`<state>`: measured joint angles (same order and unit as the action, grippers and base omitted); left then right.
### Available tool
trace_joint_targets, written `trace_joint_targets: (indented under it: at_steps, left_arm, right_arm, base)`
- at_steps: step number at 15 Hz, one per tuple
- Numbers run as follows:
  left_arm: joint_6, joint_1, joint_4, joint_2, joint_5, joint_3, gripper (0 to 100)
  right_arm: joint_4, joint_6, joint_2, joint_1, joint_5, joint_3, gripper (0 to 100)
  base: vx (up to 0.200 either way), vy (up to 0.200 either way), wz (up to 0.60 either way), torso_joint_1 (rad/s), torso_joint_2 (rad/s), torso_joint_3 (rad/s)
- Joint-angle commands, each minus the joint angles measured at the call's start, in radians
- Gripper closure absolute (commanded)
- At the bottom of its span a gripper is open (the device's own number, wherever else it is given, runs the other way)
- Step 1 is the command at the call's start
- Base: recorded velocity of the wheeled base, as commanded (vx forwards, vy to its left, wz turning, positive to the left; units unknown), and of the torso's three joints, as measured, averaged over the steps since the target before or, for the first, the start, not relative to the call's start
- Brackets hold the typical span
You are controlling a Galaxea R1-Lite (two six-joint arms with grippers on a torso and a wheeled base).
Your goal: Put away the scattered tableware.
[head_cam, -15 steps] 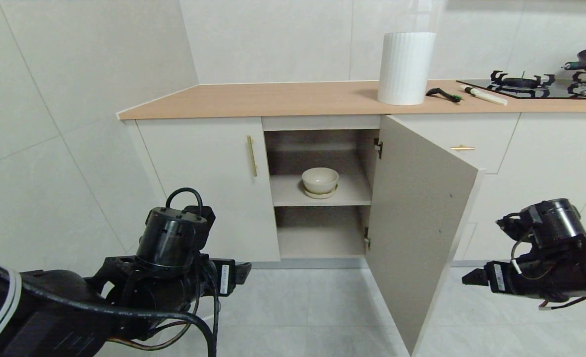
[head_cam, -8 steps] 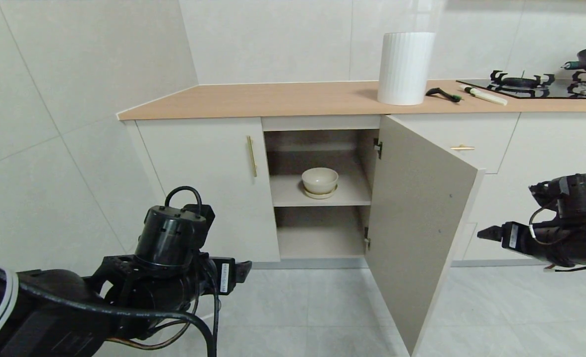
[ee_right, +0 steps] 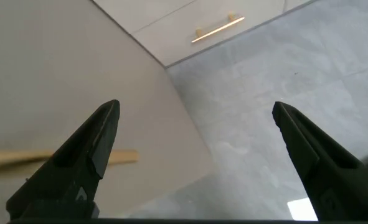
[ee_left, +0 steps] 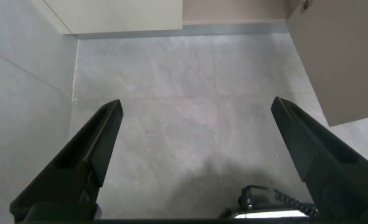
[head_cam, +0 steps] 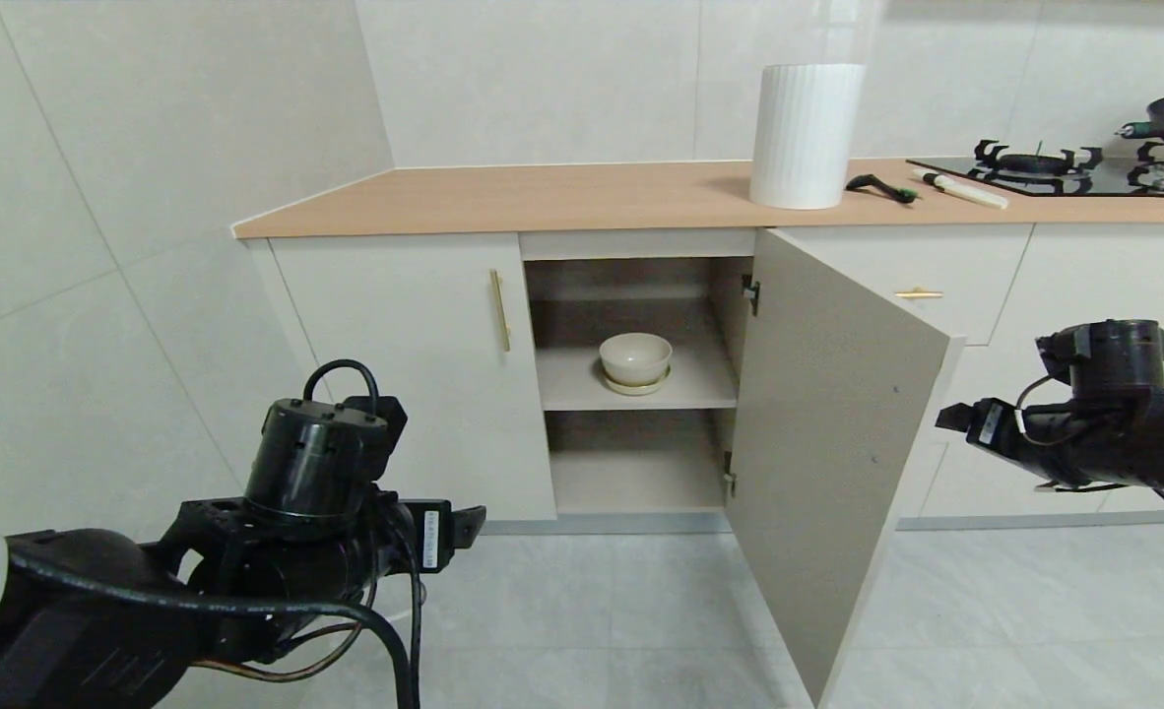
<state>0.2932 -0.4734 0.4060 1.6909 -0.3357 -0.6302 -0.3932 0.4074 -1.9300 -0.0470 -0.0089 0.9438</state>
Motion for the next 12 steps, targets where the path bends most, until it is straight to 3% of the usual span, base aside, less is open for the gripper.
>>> trace_joint_targets:
  at_steps: [1,9,12]
  left_arm:
    - [0.001,0.007,0.001,-0.003,0.001,-0.009,0]
    - [0.006,0.024,0.001,-0.010,0.000,-0.023,0]
    - [0.003,0.024,0.011,-0.036,0.000,-0.016,0]
  right_arm:
    - [-0.012,0.007,-0.072,0.052,0.006,0.039,0]
    - [-0.023,0.007,-0.141,0.378,-0.002,0.159,0]
    - [-0.019,0.007,-0.216,0.475,-0.006,0.268,0]
  base:
    - [0.000,0.000,0.00,0.000,0.00,0.000]
    - [0.000,0.000,0.00,0.000,0.00,0.000]
    - [0.000,0.000,0.00,0.000,0.00,0.000]
